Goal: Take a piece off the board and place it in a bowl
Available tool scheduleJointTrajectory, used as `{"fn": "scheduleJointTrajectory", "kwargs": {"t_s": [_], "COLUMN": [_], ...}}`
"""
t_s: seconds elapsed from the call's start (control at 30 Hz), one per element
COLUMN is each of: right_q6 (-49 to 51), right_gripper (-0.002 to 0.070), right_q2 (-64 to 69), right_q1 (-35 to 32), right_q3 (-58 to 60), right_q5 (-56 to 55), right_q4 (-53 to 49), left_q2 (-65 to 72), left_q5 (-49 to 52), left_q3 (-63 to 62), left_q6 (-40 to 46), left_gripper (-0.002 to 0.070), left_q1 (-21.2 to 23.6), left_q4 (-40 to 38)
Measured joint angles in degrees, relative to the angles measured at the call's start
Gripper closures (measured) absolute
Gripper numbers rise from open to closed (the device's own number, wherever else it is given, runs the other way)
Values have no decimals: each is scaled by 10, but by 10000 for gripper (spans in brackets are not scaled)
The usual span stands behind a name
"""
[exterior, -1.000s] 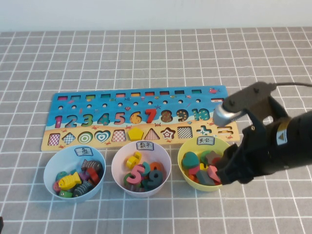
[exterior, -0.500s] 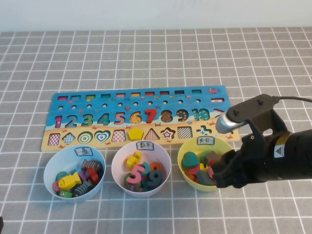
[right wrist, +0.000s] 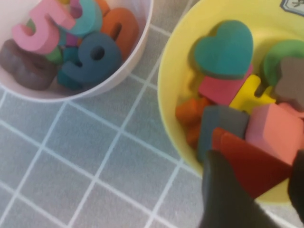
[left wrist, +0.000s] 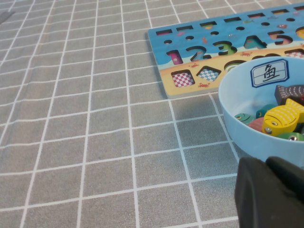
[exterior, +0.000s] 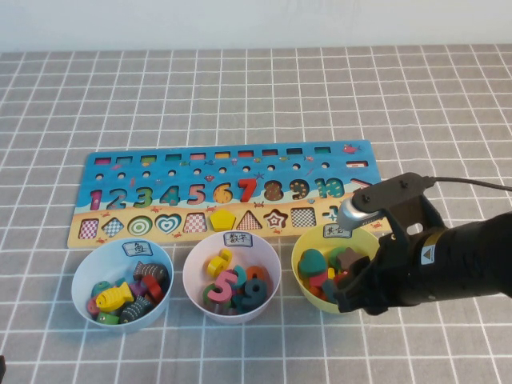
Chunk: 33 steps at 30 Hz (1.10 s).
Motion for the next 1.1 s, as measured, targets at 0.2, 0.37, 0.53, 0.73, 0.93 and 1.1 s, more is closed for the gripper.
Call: {"fn": "scheduleJointTrajectory", "kwargs": {"t_s": [0.2, 0.37, 0.53, 0.73, 0.93, 1.1], "right_q6": [0, 0, 0, 0, 0, 0], "right_gripper": [421, 415, 335, 250, 253, 400], "right_q2": [16, 20, 21, 22, -3, -54], "right_q1": [0, 0, 0, 0, 0, 0], "right_q3": [0, 0, 0, 0, 0, 0], "right_q5": [-31, -39, -41, -41, -41, 1], "right_q4": [13, 18, 22, 23, 23, 24], "left_q2": [0, 0, 0, 0, 0, 0], "left_q5": [0, 0, 0, 0, 0, 0], "left_q3": [0, 0, 0, 0, 0, 0], "left_q6": [0, 0, 0, 0, 0, 0], "left_gripper": [676, 676, 676, 676, 676, 676], "left_q1": [0, 0, 0, 0, 0, 0], "left_q4": [0, 0, 0, 0, 0, 0]}}
